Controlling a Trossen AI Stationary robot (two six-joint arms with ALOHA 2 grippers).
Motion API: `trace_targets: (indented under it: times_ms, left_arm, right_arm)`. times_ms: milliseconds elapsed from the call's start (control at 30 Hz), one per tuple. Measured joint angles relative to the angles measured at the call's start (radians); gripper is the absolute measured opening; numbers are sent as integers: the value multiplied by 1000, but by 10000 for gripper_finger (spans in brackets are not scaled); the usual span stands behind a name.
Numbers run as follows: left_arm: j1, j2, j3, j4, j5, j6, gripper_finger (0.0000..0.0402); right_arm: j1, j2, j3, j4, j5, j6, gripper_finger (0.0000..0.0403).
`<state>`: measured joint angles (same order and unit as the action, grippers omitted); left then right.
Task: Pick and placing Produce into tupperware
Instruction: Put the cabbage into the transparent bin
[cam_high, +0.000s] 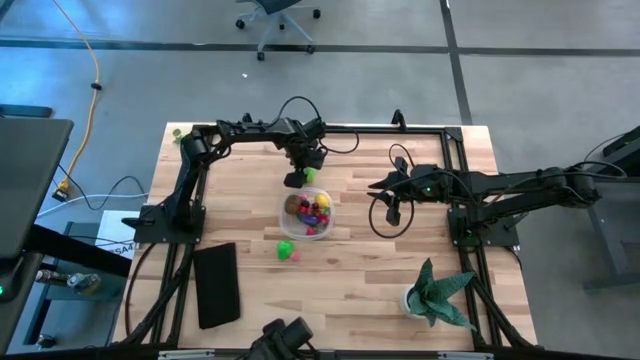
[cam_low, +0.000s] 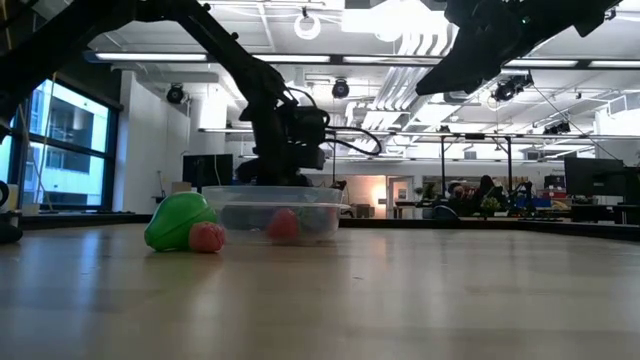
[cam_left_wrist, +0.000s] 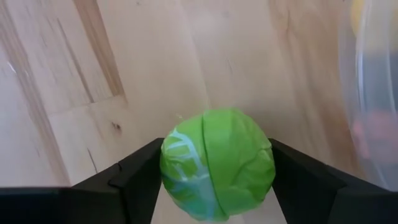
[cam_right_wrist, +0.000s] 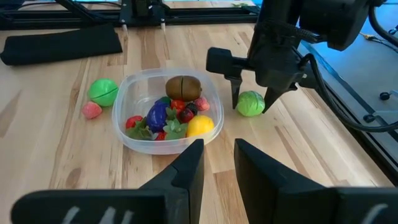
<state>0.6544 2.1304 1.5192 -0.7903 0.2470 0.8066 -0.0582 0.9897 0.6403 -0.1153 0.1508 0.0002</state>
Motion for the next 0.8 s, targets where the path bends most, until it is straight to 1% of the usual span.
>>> trace_targets:
  times_ms: [133,367,500,633,800]
  left_arm:
    - [0,0,0,7,0,-7,242]
    - [0,0,0,7,0,-8,257]
    - [1,-3,0,5,-1,-3,250]
    - [1,-38,0,-6,0,-7,241]
    - [0,-115,0,-32,-19,-33,242]
  right_arm:
    - [0,0,0,0,0,0,79]
    - [0,0,0,0,0,0,79]
    - [0,0,0,0,0,0,79]
    - [0,0,0,0,0,0,79]
    - [0,0,0,1,0,0,79]
